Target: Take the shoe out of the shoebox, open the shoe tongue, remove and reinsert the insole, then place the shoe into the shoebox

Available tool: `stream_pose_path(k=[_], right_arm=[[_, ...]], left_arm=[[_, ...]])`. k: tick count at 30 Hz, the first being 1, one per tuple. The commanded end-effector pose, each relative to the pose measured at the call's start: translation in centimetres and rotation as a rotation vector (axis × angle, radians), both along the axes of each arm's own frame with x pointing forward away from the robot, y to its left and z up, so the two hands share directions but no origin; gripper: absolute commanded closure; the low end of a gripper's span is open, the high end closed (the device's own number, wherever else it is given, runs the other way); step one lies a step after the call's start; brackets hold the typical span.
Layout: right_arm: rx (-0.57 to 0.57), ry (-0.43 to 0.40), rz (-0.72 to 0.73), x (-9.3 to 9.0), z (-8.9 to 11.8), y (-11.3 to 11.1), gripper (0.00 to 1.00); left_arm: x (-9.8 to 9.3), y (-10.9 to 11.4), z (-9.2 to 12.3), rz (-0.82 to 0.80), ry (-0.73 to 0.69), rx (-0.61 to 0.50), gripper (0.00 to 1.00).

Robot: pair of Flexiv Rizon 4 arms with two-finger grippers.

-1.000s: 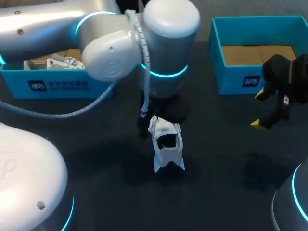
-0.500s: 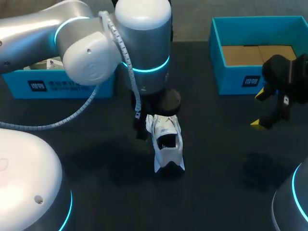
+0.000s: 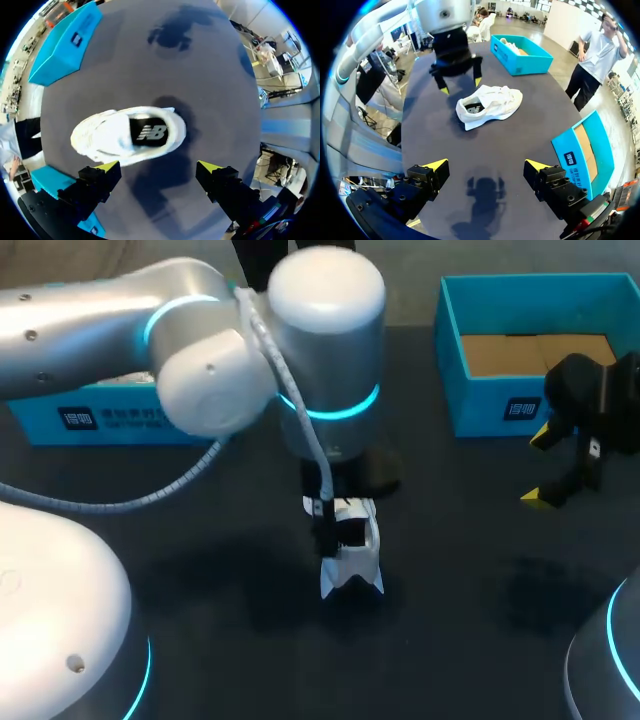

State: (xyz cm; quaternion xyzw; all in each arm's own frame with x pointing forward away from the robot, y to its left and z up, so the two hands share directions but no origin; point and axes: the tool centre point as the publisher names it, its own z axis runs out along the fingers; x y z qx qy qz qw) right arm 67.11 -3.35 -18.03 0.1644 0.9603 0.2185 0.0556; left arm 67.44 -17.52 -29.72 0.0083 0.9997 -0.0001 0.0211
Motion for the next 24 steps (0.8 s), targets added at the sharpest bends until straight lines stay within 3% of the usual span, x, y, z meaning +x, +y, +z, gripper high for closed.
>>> stream_pose_path(k=[1, 9, 18, 24], right_arm=[[-0.002, 0.003, 0.000, 0.2, -0.1, 0.1, 0.00], [-0.002, 0.003, 0.000, 0.2, -0.1, 0.1, 0.00], [-0.002, 0.003, 0.000, 0.2, -0.1, 0.1, 0.00], [-0.002, 0.003, 0.000, 0.2, -0.1, 0.1, 0.00]], left_arm=[[-0.9, -2.2, -2.5, -0.004, -0.007, 0.023, 0.00], [-1.7, -3.8, -4.8, 0.042, -0.030, -0.021, 0.00], [-2.9, -3.8, -7.9, 0.043, -0.014, -0.024, 0.00], [-2.6, -3.6, -9.7, 0.065, 0.000, -0.003, 0.00]])
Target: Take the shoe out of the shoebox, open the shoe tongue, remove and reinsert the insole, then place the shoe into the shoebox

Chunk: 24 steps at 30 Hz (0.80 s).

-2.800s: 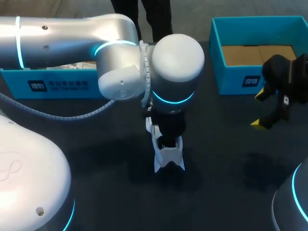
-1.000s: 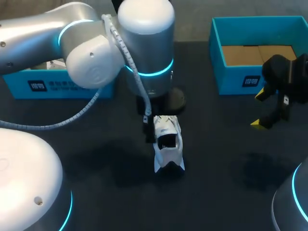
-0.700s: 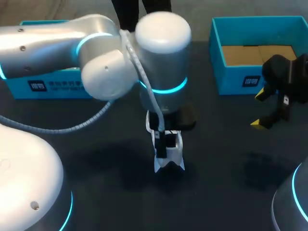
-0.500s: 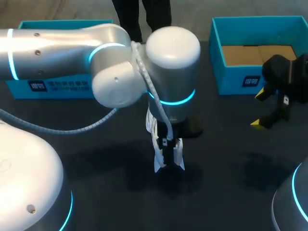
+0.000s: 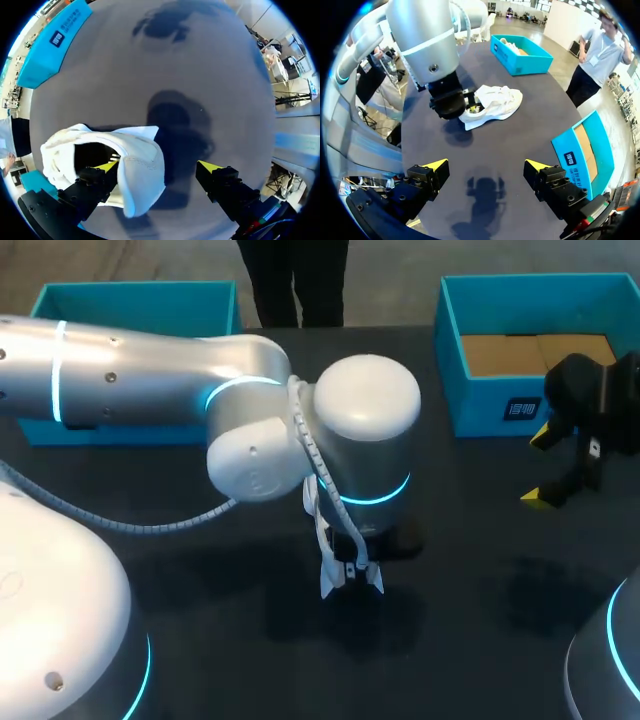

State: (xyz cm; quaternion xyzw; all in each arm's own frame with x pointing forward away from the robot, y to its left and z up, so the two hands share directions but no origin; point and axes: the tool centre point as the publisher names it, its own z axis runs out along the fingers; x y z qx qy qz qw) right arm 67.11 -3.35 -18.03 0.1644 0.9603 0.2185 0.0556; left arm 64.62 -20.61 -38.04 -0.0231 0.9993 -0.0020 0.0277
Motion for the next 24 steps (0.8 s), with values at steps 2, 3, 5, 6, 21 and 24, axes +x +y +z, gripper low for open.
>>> stream_pose_path(k=[2, 3, 5, 6, 21, 24], right_arm=[[-0.002, 0.003, 0.000, 0.2, -0.1, 0.1, 0.00], [-0.002, 0.003, 0.000, 0.2, -0.1, 0.1, 0.00], [-0.002, 0.003, 0.000, 0.2, -0.1, 0.1, 0.00], [-0.002, 0.003, 0.000, 0.2, -0.1, 0.1, 0.00], [-0.002, 0.003, 0.000, 0.2, -0.1, 0.1, 0.00], [-0.002, 0.003, 0.000, 0.2, -0.1, 0.1, 0.00]], left_arm=[[0.3, -0.5, -1.9, 0.000, 0.015, 0.019, 0.00], [0.3, -0.5, -2.1, 0.000, 0.016, 0.018, 0.00], [0.3, -0.5, -2.1, 0.000, 0.020, 0.018, 0.23], [0.3, -0.5, -2.1, 0.000, 0.021, 0.018, 0.37], [-0.3, 0.3, -1.6, -0.002, 0.108, -0.033, 1.00], [-0.6, 0.5, -1.1, -0.005, 0.124, -0.029, 1.00]])
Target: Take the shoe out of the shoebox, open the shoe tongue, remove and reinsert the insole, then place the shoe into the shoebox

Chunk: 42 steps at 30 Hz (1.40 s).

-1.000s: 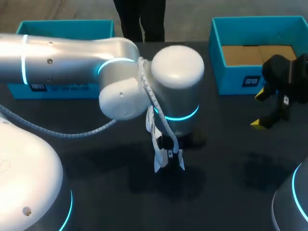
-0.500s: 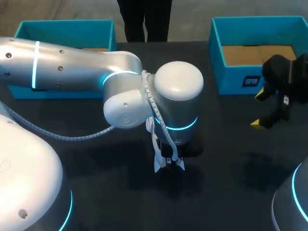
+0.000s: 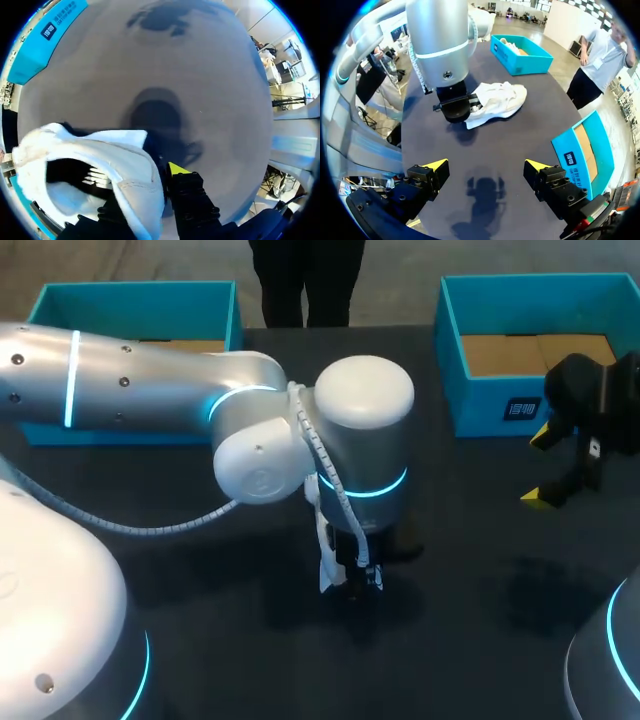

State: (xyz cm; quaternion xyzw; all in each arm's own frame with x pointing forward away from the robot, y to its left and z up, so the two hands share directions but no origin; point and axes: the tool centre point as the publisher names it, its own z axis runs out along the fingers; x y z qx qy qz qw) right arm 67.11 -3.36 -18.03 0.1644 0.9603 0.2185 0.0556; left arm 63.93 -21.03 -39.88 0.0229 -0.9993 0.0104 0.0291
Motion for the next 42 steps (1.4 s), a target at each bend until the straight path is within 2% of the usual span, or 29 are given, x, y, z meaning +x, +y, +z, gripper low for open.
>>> stream_pose_path(k=[1, 4, 10, 18, 23, 34, 42], right_arm=[[-0.002, 0.003, 0.000, 0.2, -0.1, 0.1, 0.00], [-0.002, 0.003, 0.000, 0.2, -0.1, 0.1, 0.00], [-0.002, 0.003, 0.000, 0.2, -0.1, 0.1, 0.00], [-0.002, 0.003, 0.000, 0.2, -0.1, 0.1, 0.00], [-0.002, 0.003, 0.000, 0.2, -0.1, 0.1, 0.00], [-0.002, 0.003, 0.000, 0.2, -0.1, 0.1, 0.00], [-0.002, 0.003, 0.000, 0.2, -0.1, 0.1, 0.00]], left_arm=[[0.1, 1.0, 1.0, -0.002, 0.026, -0.006, 1.00], [0.2, 1.4, 2.6, -0.002, 0.045, 0.010, 1.00], [0.7, 2.3, 7.5, -0.016, 0.063, 0.079, 1.00], [2.5, 3.6, 14.8, 0.062, 0.071, -0.002, 1.00], [3.1, 4.1, 18.1, 0.048, 0.075, -0.058, 1.00], [3.4, 4.3, 22.3, 0.024, 0.013, -0.055, 1.00], [3.5, 4.3, 22.7, 0.030, -0.008, -0.046, 1.00]])
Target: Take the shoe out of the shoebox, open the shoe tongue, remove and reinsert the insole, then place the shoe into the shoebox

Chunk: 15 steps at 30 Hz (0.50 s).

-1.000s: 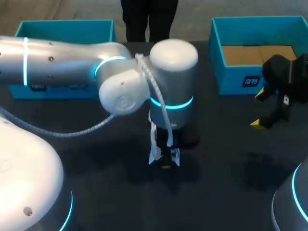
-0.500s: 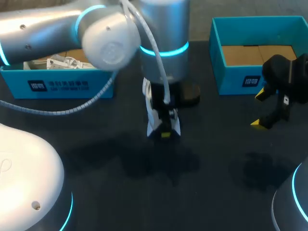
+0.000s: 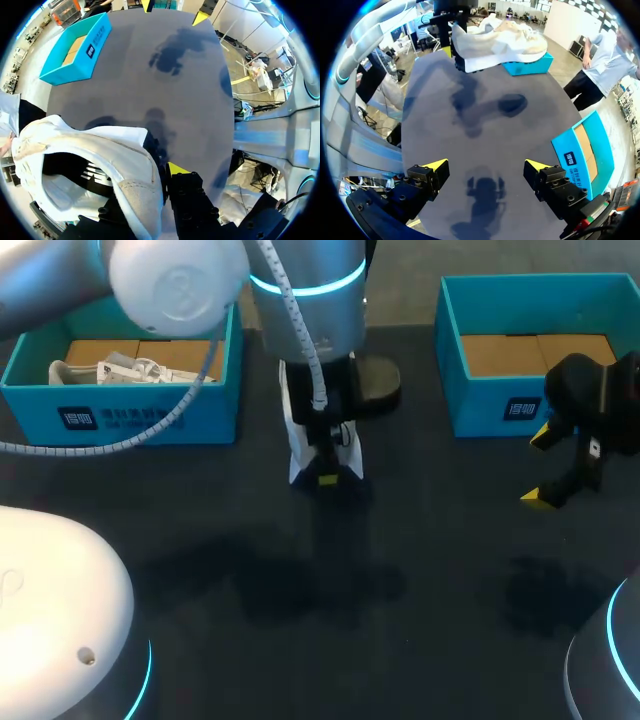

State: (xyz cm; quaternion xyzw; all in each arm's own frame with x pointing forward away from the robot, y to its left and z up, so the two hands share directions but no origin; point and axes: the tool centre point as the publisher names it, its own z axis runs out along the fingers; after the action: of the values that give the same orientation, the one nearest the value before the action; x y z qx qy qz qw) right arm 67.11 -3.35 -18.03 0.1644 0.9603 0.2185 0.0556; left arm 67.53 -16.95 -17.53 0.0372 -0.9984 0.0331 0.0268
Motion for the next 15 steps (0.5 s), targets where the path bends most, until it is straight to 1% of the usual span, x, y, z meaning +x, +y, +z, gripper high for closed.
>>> stream_pose_path(k=[1, 13, 15], right_arm=[[-0.002, 0.003, 0.000, 0.17, -0.10, 0.10, 0.00], [-0.002, 0.003, 0.000, 0.17, -0.10, 0.10, 0.00], [-0.002, 0.003, 0.000, 0.17, -0.10, 0.10, 0.00]], left_arm=[[-0.07, 0.21, 0.38, 0.000, -0.003, -0.002, 1.00], [-0.07, 0.21, 0.38, 0.000, -0.003, -0.002, 1.00], [0.40, 0.79, 0.40, -0.008, 0.003, 0.004, 1.00]])
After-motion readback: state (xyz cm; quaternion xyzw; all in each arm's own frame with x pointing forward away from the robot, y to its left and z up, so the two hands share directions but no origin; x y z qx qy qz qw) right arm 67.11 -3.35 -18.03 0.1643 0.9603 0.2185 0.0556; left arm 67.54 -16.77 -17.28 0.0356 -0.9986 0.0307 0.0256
